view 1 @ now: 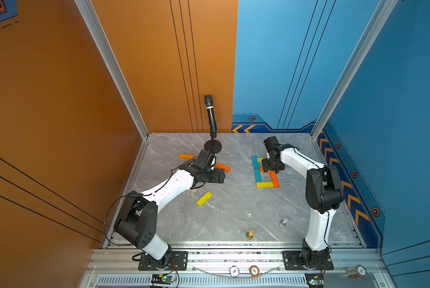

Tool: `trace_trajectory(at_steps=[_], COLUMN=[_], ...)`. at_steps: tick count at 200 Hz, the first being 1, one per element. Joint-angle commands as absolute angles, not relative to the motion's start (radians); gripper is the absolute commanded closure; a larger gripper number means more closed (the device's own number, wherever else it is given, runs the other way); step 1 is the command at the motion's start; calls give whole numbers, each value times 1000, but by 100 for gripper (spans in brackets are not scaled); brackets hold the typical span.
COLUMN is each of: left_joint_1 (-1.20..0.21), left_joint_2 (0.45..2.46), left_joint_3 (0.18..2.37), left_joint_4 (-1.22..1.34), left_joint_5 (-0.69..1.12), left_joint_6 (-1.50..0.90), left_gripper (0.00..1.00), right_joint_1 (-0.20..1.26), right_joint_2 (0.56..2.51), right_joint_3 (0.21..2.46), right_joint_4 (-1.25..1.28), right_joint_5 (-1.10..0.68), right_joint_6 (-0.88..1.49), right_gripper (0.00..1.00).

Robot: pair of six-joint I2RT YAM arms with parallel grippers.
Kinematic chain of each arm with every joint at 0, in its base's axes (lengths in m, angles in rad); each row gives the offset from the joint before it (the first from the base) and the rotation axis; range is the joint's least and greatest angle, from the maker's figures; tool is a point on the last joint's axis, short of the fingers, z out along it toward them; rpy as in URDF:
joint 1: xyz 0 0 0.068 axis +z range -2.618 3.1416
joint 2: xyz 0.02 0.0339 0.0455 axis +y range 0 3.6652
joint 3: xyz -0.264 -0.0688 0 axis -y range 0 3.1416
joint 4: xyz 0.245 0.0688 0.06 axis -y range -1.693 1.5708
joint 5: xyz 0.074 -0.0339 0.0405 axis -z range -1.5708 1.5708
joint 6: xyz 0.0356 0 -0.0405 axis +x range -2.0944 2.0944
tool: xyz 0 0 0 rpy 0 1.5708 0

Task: Assemble the number 6 with building blocks
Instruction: Adjust the building block at the center of the board.

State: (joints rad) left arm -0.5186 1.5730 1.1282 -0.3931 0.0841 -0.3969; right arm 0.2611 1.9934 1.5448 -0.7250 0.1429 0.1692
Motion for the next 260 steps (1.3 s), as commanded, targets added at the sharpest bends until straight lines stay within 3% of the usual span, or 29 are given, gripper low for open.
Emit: trace_trajectory(at_steps=[1,91,260], left_joint_1=[-527,-518,-517], left_joint_2=[1554,1542,1542], left_joint_3=[1154,1150,1143], left_joint_4=[-416,-422,-422], left_joint_5=[61,60,58], left_joint_6=[-383,-380,-383], left_gripper=[7,7,7], right_joint_1=[252,265,272], right_joint_2=[2037,2180,2247], right_joint_3=[1604,1739,1790], right_joint_4=[-728,-733,-733], right_joint_5=[120,160,173], right_joint_6=[215,231,217], right_gripper=[34,35,35])
